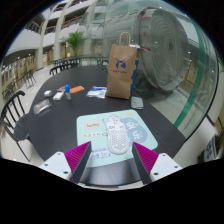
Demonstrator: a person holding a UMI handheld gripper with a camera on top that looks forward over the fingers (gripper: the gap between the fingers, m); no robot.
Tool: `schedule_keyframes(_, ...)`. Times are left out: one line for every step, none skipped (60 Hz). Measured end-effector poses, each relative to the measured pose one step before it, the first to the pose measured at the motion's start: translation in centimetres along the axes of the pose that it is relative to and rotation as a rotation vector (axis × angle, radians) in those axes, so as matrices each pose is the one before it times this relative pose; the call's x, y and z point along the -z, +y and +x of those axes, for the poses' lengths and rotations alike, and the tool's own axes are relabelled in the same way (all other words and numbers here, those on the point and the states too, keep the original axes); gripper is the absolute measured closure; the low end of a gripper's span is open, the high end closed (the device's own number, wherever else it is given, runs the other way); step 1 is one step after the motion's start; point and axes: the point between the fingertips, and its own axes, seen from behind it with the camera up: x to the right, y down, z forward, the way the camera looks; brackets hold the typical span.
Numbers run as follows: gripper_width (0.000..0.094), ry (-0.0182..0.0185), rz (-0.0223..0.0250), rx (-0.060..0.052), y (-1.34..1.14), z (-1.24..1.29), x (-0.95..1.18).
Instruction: Arrange mouse
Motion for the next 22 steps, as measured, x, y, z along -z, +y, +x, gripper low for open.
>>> schedule_keyframes(0.0088, -0.00794, 0.00867, -0.0054, -0.055, -0.545, 0.752)
schedule_keyframes(0.0087, -0.00930, 0.01066, -0.0040, 0.092, -0.318, 0.762)
schedule_keyframes(0.0088, -0.00762, 0.01093, -0.0031, 0.197, -0.309, 0.976)
schedule_keyframes(0.0087, -0.00481, 0.00952, -0.0010, 0.090, -0.244, 0.795)
schedule_keyframes(0.0087, -0.00198, 0.00817, -0.0010, 0.091, -0.208, 0.702)
schedule_keyframes(0.0089, 0.00022, 0.00714, -0.0005, 0.122, -0.180, 0.704)
schedule_keyframes(0.0090, 0.00176, 0.00556, 0.0003, 0.175, -0.161, 0.718)
schedule_keyframes(0.0090, 0.00232, 0.00396, 0.0015, 0.206, -0.112, 0.709)
schedule_keyframes(0.0091, 0.00358, 0.00237, 0.0030, 0.242, -0.107, 0.684)
schedule_keyframes(0.0091, 0.00457, 0.00106, 0.0040, 0.276, -0.065, 0.659)
schedule_keyframes(0.0091, 0.00727, 0.00039, 0.0069, 0.188, -0.029, 0.203)
schedule_keyframes(0.0090, 0.00717, 0.00276, 0.0076, 0.341, -0.125, 0.843)
schedule_keyframes(0.0090, 0.00513, 0.00279, 0.0070, 0.134, 0.039, 0.291)
schedule_keyframes(0.0090, 0.00582, 0.00252, 0.0059, 0.194, 0.023, 0.458)
schedule_keyframes(0.0090, 0.00627, 0.00302, 0.0045, 0.175, 0.036, 0.483)
schedule_keyframes(0.0089, 0.00621, 0.00344, 0.0028, 0.149, 0.028, 0.478)
schedule_keyframes(0.0090, 0.00600, 0.00322, 0.0011, 0.117, 0.010, 0.417)
schedule_keyframes(0.0088, 0.00684, 0.00271, -0.0012, 0.097, 0.030, 0.554)
schedule_keyframes(0.0091, 0.00524, 0.00007, -0.0011, 0.084, 0.056, 0.297)
schedule_keyframes(0.0091, 0.00354, -0.00078, -0.0020, 0.112, 0.019, 0.244)
schedule_keyframes(0.0091, 0.00213, -0.00066, -0.0032, 0.100, -0.025, 0.236)
schedule_keyframes(0.0092, 0.00087, -0.00018, -0.0041, 0.067, -0.058, 0.190)
